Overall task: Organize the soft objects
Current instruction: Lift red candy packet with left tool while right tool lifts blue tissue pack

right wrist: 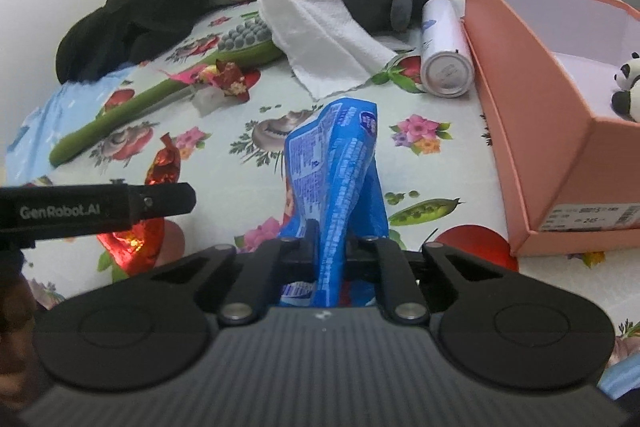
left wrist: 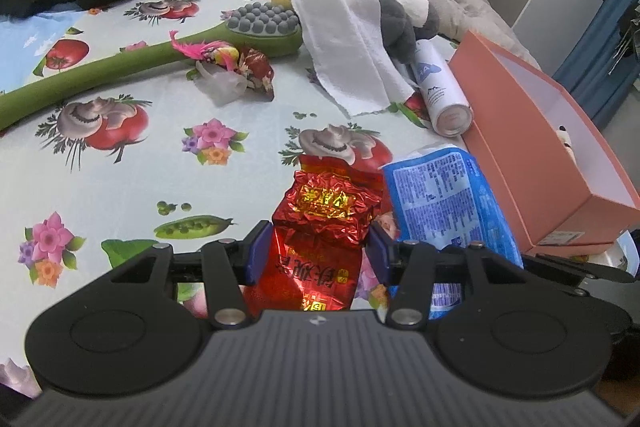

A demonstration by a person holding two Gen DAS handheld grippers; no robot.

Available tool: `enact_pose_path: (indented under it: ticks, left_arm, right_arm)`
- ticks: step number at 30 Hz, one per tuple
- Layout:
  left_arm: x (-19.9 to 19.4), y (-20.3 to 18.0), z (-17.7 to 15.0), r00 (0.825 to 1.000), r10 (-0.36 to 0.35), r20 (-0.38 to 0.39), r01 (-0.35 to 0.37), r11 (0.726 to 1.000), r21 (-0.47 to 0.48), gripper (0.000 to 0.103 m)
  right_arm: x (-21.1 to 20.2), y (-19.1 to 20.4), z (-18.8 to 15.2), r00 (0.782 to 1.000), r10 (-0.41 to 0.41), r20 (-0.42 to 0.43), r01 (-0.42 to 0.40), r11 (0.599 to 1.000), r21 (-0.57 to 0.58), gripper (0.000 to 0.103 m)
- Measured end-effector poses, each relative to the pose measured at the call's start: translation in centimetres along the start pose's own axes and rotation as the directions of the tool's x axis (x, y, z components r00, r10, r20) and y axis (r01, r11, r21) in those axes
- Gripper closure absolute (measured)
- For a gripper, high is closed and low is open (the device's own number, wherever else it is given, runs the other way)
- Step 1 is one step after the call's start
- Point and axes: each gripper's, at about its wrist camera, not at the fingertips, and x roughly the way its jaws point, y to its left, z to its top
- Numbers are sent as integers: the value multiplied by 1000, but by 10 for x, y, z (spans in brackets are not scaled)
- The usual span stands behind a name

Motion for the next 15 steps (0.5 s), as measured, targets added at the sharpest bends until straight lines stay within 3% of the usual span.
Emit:
enact_pose_path:
  ticks: [15]
  left_arm:
    - [-21, -35, 42, 998, -48, 39, 46, 998, 49, 46]
  right_arm:
    - [-49, -17, 41, 989, -3, 147, -7, 998, 67, 91]
